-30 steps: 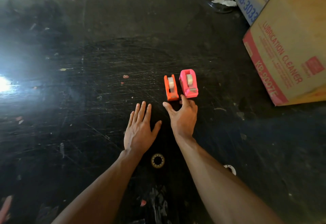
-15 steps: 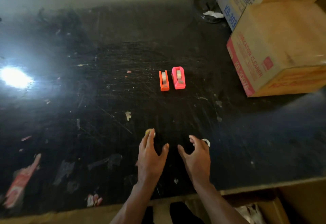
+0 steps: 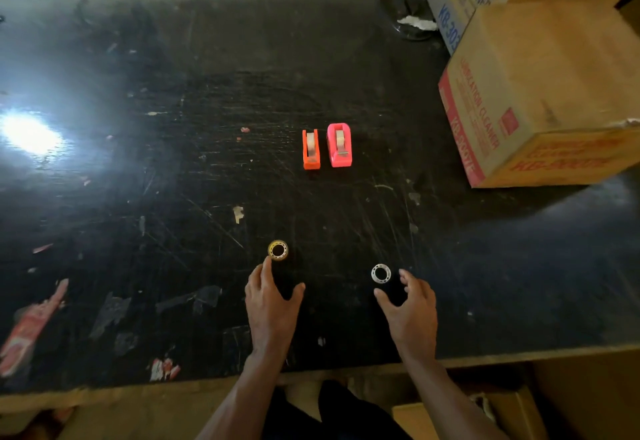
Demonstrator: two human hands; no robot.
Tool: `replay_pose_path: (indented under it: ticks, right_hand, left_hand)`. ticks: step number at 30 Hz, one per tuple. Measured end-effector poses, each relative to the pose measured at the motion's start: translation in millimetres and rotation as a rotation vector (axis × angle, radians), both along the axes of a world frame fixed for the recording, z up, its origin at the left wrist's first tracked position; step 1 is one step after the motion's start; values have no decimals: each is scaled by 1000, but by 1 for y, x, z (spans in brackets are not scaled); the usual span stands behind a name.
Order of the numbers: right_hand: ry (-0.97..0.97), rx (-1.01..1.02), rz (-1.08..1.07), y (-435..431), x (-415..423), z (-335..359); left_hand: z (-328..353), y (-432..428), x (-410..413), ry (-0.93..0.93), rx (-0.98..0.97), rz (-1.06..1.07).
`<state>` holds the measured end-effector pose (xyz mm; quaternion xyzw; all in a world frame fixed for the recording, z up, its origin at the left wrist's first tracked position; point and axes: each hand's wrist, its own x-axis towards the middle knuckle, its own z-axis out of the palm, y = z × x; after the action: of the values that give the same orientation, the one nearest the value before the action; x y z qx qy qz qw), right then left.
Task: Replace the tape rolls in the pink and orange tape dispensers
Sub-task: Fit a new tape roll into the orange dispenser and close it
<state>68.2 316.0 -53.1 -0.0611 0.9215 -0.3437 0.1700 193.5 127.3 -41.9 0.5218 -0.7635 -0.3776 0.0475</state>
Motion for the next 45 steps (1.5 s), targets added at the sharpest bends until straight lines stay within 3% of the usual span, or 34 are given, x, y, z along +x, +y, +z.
replay_pose_path:
  ticks: [9,18,27,41,45]
  right_hand:
    - [20,78,163,-13,-22,-6]
    - [5,16,168,-55,-55,-2]
    - [-32,-31,180,-140,-117,9]
    - [-1,152,236,-178,-145,-4]
    - [-110,182,271,-184,-154,2]
  left_hand:
    - [-4,-37,-25,-101,-77,-50]
    - [-1,-55,-56,-40,-68,-67]
    - [5,-88,-142,5,-53,-124]
    - [-15,-95,-184,-145,-90,-151]
    - [-8,-99,-186,-181,-13,-161]
